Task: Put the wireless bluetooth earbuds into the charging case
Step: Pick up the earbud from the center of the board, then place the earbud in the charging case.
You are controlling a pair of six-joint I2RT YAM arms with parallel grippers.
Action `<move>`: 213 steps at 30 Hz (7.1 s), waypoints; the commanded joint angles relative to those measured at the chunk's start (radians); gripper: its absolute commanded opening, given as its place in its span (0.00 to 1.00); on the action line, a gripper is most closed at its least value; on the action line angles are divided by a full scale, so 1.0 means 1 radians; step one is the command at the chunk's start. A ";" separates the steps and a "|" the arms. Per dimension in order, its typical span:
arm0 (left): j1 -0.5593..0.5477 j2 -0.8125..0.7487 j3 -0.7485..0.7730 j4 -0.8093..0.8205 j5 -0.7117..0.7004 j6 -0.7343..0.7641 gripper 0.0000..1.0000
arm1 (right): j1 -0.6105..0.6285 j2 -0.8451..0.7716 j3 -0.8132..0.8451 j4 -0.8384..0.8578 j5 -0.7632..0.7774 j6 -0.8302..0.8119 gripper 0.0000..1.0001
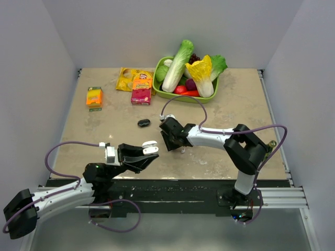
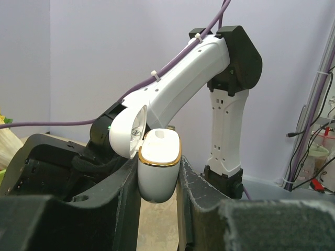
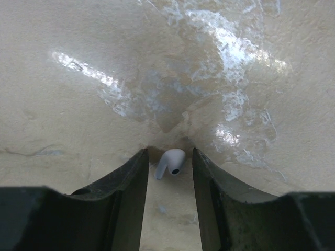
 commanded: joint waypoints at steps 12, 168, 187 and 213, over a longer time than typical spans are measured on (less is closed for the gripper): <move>0.001 0.007 -0.287 0.110 -0.002 -0.018 0.00 | -0.005 0.026 -0.009 -0.010 -0.016 0.006 0.37; 0.001 0.418 0.318 0.174 0.035 -0.107 0.00 | 0.127 -1.090 -0.514 0.807 -0.226 -0.394 0.00; 0.001 0.446 0.348 0.145 -0.004 -0.115 0.00 | 0.130 -1.123 -0.518 0.798 -0.224 -0.391 0.00; 0.001 0.452 0.334 0.170 0.001 -0.111 0.00 | 0.130 -1.129 -0.432 0.697 -0.125 -0.310 0.55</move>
